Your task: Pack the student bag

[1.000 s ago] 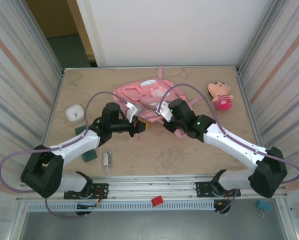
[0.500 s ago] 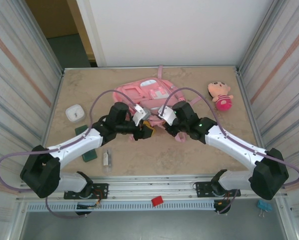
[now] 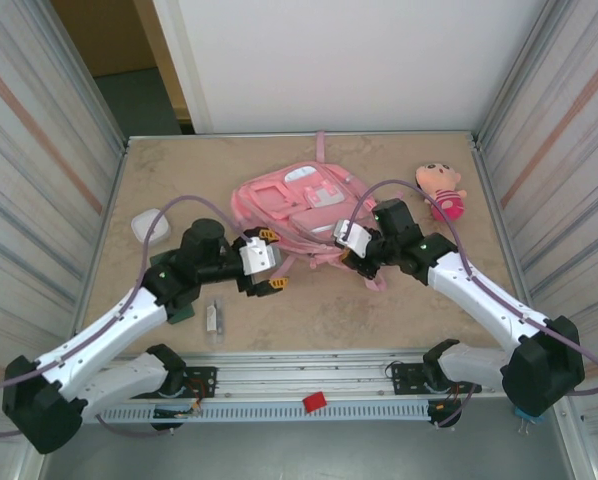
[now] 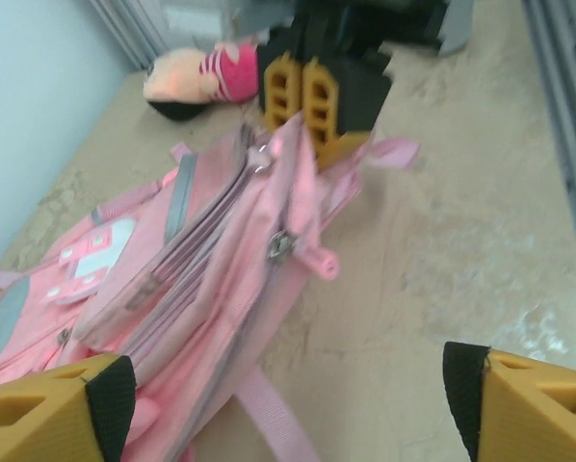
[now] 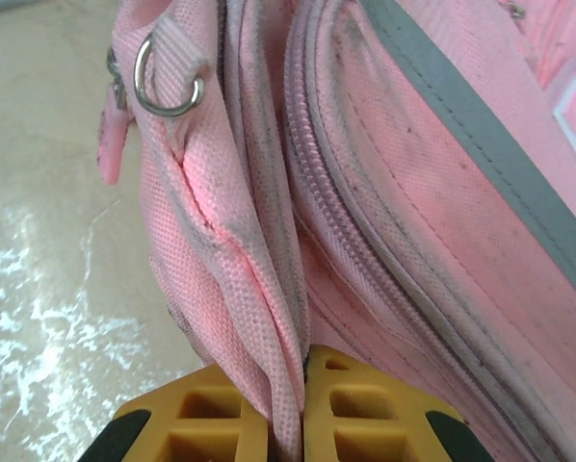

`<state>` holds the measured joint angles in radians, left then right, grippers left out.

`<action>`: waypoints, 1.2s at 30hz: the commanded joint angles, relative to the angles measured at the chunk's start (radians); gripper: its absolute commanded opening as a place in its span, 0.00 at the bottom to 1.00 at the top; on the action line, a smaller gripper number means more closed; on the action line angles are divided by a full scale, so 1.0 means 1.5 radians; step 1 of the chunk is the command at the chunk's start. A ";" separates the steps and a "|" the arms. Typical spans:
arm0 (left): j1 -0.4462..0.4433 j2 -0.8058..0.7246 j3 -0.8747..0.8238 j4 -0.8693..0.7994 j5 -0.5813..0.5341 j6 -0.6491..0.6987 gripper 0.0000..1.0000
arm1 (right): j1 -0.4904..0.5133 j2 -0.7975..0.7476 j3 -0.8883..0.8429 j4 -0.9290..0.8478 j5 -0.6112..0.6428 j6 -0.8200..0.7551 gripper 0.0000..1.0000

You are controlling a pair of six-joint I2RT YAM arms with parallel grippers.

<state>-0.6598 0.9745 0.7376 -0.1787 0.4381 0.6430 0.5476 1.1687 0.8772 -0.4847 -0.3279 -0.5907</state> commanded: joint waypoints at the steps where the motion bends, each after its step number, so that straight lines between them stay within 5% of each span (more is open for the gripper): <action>1: 0.014 0.050 0.027 -0.008 -0.020 0.105 0.90 | -0.001 -0.021 0.042 -0.040 -0.080 -0.054 0.00; 10: 0.025 0.196 0.119 0.014 0.075 0.152 0.94 | -0.001 -0.014 0.055 -0.078 -0.109 -0.091 0.00; 16: 0.025 0.296 0.174 -0.082 0.110 0.197 0.87 | -0.008 -0.015 0.058 -0.077 -0.142 -0.094 0.00; 20: 0.025 0.312 0.169 -0.090 0.134 0.189 0.43 | -0.028 -0.019 0.056 -0.074 -0.173 -0.093 0.00; 23: 0.030 0.293 0.148 -0.073 0.185 0.162 0.23 | -0.067 -0.034 0.035 -0.029 -0.212 -0.065 0.00; 26: 0.029 0.275 0.104 0.012 0.204 0.073 0.04 | -0.097 -0.042 -0.001 0.059 -0.137 0.027 0.00; 28: 0.025 0.275 0.081 0.073 0.200 -0.012 0.00 | -0.112 -0.041 -0.011 0.078 -0.069 0.087 0.11; 32: 0.019 0.295 0.058 0.157 0.164 -0.190 0.00 | -0.119 -0.063 0.001 0.050 0.014 0.248 0.54; 36: 0.020 0.307 0.048 0.200 0.179 -0.276 0.00 | -0.120 -0.103 0.048 -0.026 0.052 0.443 0.64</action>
<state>-0.6235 1.4261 0.8303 0.0715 0.6418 0.4603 0.3779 1.0763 0.8707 -0.5148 -0.3420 -0.2214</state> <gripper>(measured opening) 0.082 0.635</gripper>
